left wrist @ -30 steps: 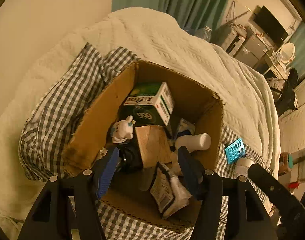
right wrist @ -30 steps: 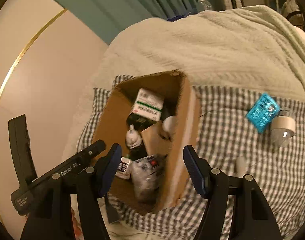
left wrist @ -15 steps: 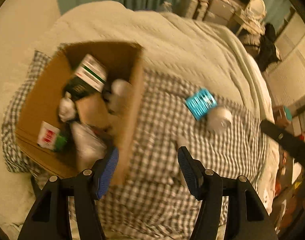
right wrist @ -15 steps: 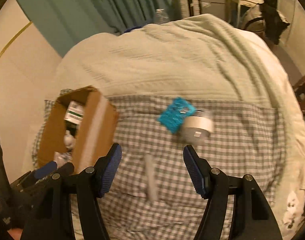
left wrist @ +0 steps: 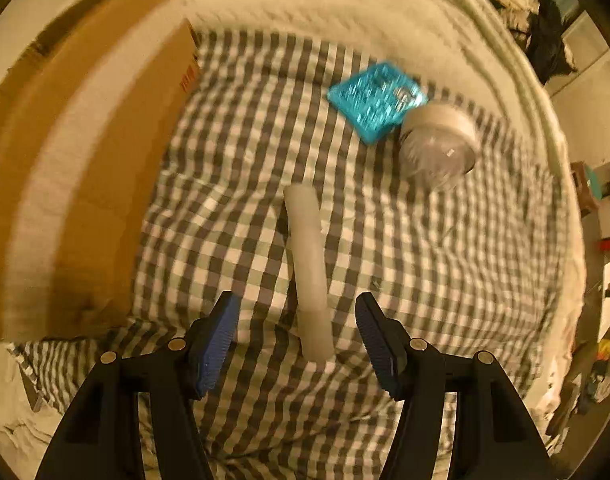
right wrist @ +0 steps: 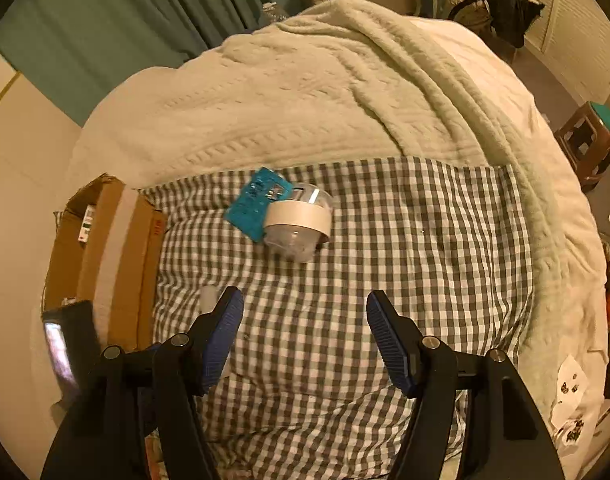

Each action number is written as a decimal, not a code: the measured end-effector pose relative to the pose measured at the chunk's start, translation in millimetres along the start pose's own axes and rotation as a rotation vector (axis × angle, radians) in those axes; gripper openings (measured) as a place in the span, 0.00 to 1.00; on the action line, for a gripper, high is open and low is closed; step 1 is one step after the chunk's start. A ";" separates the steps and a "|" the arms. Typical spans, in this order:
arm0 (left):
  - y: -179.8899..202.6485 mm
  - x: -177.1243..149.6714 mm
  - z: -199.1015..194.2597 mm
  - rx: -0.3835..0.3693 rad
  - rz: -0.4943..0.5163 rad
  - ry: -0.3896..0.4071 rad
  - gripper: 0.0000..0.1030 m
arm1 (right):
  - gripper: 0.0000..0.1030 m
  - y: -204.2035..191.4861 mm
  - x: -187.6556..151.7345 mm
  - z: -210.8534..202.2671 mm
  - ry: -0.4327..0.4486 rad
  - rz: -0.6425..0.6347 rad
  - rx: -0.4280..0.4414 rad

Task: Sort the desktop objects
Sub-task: 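Withdraw both tools from the box back over the sheet, then grasp white tube with left tool while right tool grasps tape roll, then carry tube and tape roll over the box and open both tools, then withdraw both open tools toward the teal blister pack and clear cup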

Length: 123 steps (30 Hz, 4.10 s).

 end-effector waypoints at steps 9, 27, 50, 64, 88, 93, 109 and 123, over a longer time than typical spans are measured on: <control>12.1 27.7 43.6 0.034 0.055 -0.037 0.35 | 0.63 30.3 29.1 51.6 -0.077 0.075 0.066; -7.8 109.3 21.3 -0.159 -0.026 -0.045 0.11 | 0.74 6.0 77.3 175.2 -0.239 0.125 0.121; -10.8 117.6 -37.2 -0.202 0.036 0.026 0.11 | 0.78 -20.7 96.9 80.0 0.067 -0.051 0.024; -22.8 70.8 -123.4 -0.265 0.075 0.141 0.11 | 0.78 -61.0 48.0 -43.3 0.290 -0.267 -0.006; -230.2 29.2 -206.7 -0.129 -0.078 0.404 0.12 | 0.78 -230.3 -71.5 -54.1 0.195 -0.351 0.166; -253.7 52.6 -202.8 -0.144 -0.150 0.425 0.11 | 0.78 -262.2 -70.4 -36.5 0.176 -0.338 0.230; -250.8 104.7 -178.2 -0.096 -0.151 0.416 0.37 | 0.80 -289.2 -36.5 5.3 0.186 -0.316 0.339; -169.6 82.8 -185.5 -0.020 -0.043 0.464 0.71 | 0.85 -220.6 -13.6 -22.7 0.236 -0.291 0.222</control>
Point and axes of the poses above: each gripper's, at about its wrist camera, not at the fingertips, and z roughly the way its jaws point, y to its right, x to its top, the point moved 4 cm from there along z, roughly the way its jaws point, and after that the axes turned 3 degrees about -y, right-handed, at the moved point
